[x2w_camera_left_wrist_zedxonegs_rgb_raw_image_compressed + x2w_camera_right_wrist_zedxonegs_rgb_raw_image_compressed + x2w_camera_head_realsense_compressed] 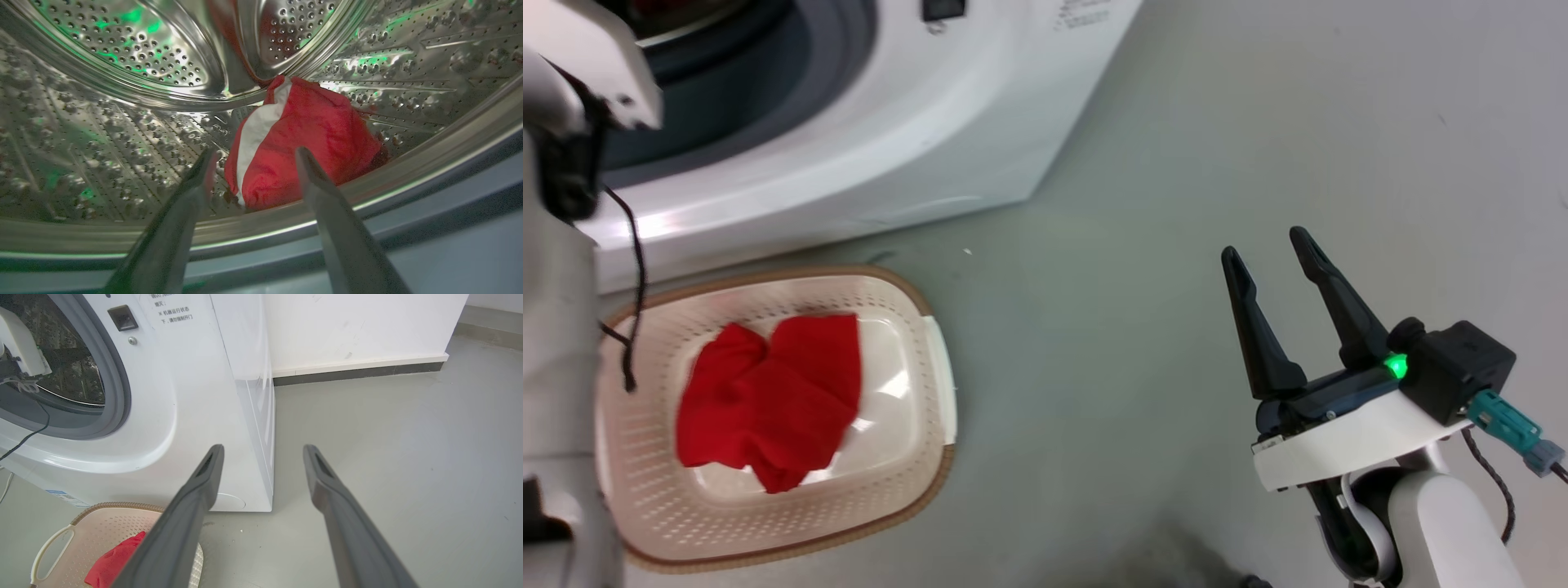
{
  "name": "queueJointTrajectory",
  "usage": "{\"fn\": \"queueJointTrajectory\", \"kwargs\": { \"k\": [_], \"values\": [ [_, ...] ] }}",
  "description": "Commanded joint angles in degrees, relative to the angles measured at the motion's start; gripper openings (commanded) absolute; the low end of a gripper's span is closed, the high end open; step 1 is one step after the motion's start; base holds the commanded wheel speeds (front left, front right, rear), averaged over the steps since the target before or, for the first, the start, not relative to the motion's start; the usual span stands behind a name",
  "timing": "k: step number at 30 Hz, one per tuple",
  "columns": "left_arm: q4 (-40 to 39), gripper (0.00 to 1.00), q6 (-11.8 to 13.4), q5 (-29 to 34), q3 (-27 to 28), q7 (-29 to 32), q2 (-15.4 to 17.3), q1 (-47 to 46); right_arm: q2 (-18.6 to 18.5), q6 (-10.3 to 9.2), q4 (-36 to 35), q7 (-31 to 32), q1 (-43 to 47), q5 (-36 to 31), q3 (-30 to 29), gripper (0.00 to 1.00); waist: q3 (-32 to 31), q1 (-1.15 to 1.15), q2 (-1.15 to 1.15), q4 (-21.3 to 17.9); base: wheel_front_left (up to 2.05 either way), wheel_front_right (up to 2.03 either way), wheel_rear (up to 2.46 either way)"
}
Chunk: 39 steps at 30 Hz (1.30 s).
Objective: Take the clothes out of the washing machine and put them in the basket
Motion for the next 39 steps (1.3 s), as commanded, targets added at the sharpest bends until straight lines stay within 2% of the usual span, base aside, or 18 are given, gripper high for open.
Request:
{"fn": "queueJointTrajectory", "kwargs": {
  "k": [1,13,21,28,36,37,38,39],
  "values": [
    [1.22,1.00,-0.36,0.56,-0.08,0.84,1.22,-2.45,0.13,-0.04,0.62,-0.89,-1.19,0.52,0.54,1.00,3.51,-0.01,0.00,-3.31,0.00,0.00,0.00],
    [7.50,1.00,-2.47,2.62,-2.72,11.93,8.71,-17.06,0.15,-0.04,3.60,-4.22,-2.87,3.73,4.68,1.00,9.62,-0.01,0.00,-9.16,0.00,0.00,0.00],
    [9.22,1.00,-3.64,4.27,-5.49,19.85,12.50,-24.08,0.14,-0.04,3.97,-5.56,-2.99,5.30,7.14,1.00,12.66,-0.01,0.00,-11.97,0.00,0.00,0.00],
    [11.43,1.00,-3.99,3.93,-6.74,25.36,13.97,-26.89,0.15,-0.04,3.83,-6.10,-2.20,6.39,9.04,1.00,14.39,-0.01,0.00,-14.07,0.00,0.00,0.00],
    [14.52,1.00,-3.89,3.81,-8.35,27.68,13.26,-26.02,0.14,-0.04,3.39,-5.94,-0.26,6.41,9.02,1.00,14.58,-0.01,0.00,-14.27,0.00,0.00,0.00],
    [14.91,0.88,-3.90,3.82,-8.50,27.65,13.37,-26.02,0.13,-0.04,3.35,-5.80,-0.02,6.41,9.03,1.00,14.50,-0.01,0.00,-14.31,0.00,0.00,0.00],
    [15.22,0.40,-3.83,3.80,-8.56,27.36,13.44,-26.13,0.14,-0.04,3.24,-5.75,0.05,6.42,9.05,1.00,14.42,-0.01,0.00,-14.34,0.00,0.00,0.00],
    [15.31,0.00,-3.67,3.99,-8.68,26.85,13.62,-26.33,0.14,-0.04,3.06,-5.70,0.23,6.41,9.04,1.00,14.39,-0.01,0.00,-14.37,0.00,0.00,0.00]
  ]
}}
